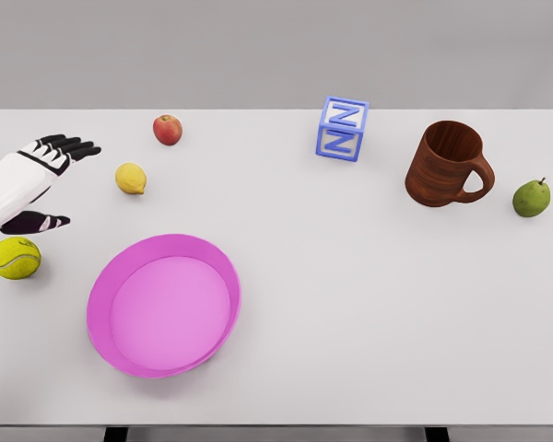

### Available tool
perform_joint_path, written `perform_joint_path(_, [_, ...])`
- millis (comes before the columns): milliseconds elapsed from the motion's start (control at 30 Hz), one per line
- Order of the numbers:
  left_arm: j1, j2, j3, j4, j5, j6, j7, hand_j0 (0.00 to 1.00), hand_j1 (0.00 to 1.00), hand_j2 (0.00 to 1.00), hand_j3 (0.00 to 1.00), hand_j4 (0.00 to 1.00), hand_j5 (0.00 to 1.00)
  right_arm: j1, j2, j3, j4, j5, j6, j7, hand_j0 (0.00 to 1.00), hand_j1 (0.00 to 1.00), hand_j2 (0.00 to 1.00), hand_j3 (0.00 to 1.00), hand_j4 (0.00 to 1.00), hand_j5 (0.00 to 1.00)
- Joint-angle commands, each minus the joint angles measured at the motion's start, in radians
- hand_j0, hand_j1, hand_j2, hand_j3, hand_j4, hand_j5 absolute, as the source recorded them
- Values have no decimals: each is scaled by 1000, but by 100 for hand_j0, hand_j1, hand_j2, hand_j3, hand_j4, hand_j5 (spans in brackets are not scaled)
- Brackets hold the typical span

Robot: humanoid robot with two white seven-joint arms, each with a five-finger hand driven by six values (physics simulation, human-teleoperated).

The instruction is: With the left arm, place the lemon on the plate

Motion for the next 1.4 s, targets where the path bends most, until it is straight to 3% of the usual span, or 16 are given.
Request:
perform_joint_path(0, [0, 1, 0, -4, 5, 1, 0, 100, 100, 100, 100, 100, 100, 0, 0, 0, -1, 1, 0, 0, 100, 100, 100, 100, 100, 100])
perform_joint_path(100, [-3, 0, -4, -3, -4, 1, 0, 100, 100, 100, 100, 100, 100, 0, 0, 0, 1, 1, 0, 0, 100, 100, 100, 100, 100, 100])
perform_joint_path(233, [-67, -5, -47, 22, -10, 1, -4, 100, 100, 100, 100, 100, 100, 0, 0, 0, 1, 1, 0, 0, 100, 100, 100, 100, 100, 100])
perform_joint_path(267, [-100, -5, -72, 72, -10, 1, -67, 100, 100, 100, 100, 100, 100, 0, 0, 0, 1, 1, 0, 0, 100, 100, 100, 100, 100, 100])
perform_joint_path(333, [-204, -5, -104, 147, -2, 1, -357, 100, 100, 100, 100, 100, 100, 0, 0, 0, -1, 1, 0, 0, 100, 100, 100, 100, 100, 100])
perform_joint_path(467, [-230, -29, -116, 158, -2, 1, -357, 100, 100, 100, 100, 100, 100, 0, 0, 0, 1, 1, 0, 0, 100, 100, 100, 100, 100, 100])
perform_joint_path(567, [-313, -34, -156, 215, -1, 1, -357, 100, 100, 100, 100, 100, 100, 0, 0, 0, 1, 1, 0, 0, 100, 100, 100, 100, 100, 100])
perform_joint_path(633, [-344, -61, -161, 258, -4, 1, -357, 100, 100, 100, 100, 100, 100, 0, 0, 0, 1, 0, 0, 0, 100, 100, 100, 100, 100, 100])
perform_joint_path(767, [-405, -72, -234, 338, -5, 1, -357, 100, 100, 100, 100, 100, 100, 0, 0, 0, 1, 1, 0, 0, 100, 100, 100, 100, 100, 100])
perform_joint_path(900, [-416, -75, -259, 373, -7, 1, -357, 100, 100, 100, 100, 100, 100, 0, 0, 0, 1, 0, 0, 0, 100, 100, 100, 100, 100, 100])
perform_joint_path(1000, [-428, -86, -267, 396, -8, 1, -357, 91, 91, 91, 91, 91, 91, 0, 0, 0, 1, 1, 0, 0, 100, 100, 100, 100, 100, 100])
perform_joint_path(1200, [-485, -112, -303, 476, -21, 1, -357, 91, 91, 91, 91, 91, 91, 0, 0, 0, 1, 1, 0, 0, 100, 100, 100, 100, 100, 100])
perform_joint_path(1367, [-497, -129, -303, 503, -35, 1, -357, 88, 88, 88, 88, 88, 88, 0, 0, 0, 1, 1, 0, 0, 100, 100, 100, 100, 100, 100])
